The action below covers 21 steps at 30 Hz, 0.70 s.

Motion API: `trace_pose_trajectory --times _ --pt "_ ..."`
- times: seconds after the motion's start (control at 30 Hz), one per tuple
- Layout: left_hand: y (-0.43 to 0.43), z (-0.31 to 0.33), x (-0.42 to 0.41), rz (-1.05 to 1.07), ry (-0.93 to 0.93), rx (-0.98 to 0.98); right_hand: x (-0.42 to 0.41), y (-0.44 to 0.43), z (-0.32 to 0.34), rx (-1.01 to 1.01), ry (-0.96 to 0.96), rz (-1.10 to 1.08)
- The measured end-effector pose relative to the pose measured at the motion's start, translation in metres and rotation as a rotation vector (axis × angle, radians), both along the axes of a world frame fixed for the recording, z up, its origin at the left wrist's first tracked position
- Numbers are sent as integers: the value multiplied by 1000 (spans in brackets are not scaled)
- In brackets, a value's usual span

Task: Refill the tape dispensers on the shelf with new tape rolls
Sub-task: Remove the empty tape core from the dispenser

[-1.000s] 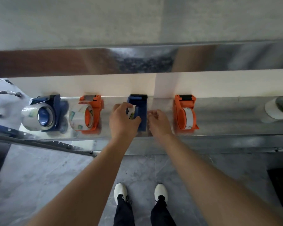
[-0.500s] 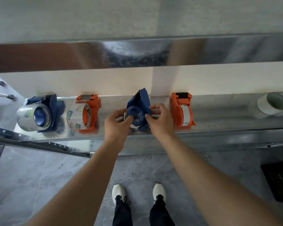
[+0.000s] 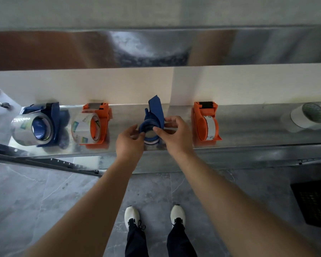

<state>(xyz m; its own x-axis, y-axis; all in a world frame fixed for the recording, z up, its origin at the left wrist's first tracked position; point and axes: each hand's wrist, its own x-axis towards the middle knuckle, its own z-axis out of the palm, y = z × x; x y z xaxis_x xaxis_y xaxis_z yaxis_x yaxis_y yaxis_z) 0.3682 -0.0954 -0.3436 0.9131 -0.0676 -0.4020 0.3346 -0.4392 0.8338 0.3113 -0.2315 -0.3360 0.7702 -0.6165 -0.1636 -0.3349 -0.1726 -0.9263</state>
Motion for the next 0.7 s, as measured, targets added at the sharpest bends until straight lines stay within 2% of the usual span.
trace_pose_trajectory --times 0.43,0.7 --pt "5 -1 -3 56 56 -55 -1 -17 13 -193 65 64" --pt "3 5 -5 55 73 -58 0 -27 17 -207 116 90"
